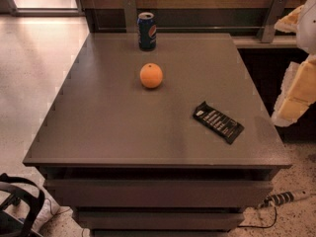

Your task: Move rxbar chocolate near pepsi can

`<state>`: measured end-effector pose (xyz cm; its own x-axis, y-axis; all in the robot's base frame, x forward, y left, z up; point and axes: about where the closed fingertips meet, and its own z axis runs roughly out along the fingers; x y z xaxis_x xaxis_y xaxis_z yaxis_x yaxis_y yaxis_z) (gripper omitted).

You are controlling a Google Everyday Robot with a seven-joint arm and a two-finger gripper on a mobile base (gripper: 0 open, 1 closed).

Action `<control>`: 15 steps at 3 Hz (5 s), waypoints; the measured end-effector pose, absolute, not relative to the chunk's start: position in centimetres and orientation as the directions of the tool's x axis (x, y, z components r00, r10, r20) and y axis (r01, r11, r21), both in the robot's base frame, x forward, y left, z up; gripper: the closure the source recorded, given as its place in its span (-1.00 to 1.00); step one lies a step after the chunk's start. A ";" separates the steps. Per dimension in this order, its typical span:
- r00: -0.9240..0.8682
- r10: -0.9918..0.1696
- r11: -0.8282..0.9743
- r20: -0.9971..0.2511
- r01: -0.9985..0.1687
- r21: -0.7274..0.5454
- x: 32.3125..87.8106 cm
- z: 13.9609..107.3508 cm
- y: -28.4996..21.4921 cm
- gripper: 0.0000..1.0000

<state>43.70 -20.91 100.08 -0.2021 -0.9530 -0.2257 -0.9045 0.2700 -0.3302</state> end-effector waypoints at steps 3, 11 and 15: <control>-0.295 -0.864 0.414 -0.407 -0.877 -0.244 43.7 95.9 -21.3 -1.00; -0.372 -0.319 0.630 -0.872 -0.770 0.099 50.5 80.5 -15.0 -0.21; -0.372 -0.319 0.629 -0.872 -0.771 0.098 50.5 81.1 -15.0 1.00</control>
Offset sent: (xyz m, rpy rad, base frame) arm 0.0034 -0.0132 -0.0494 0.2105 0.0478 -0.1129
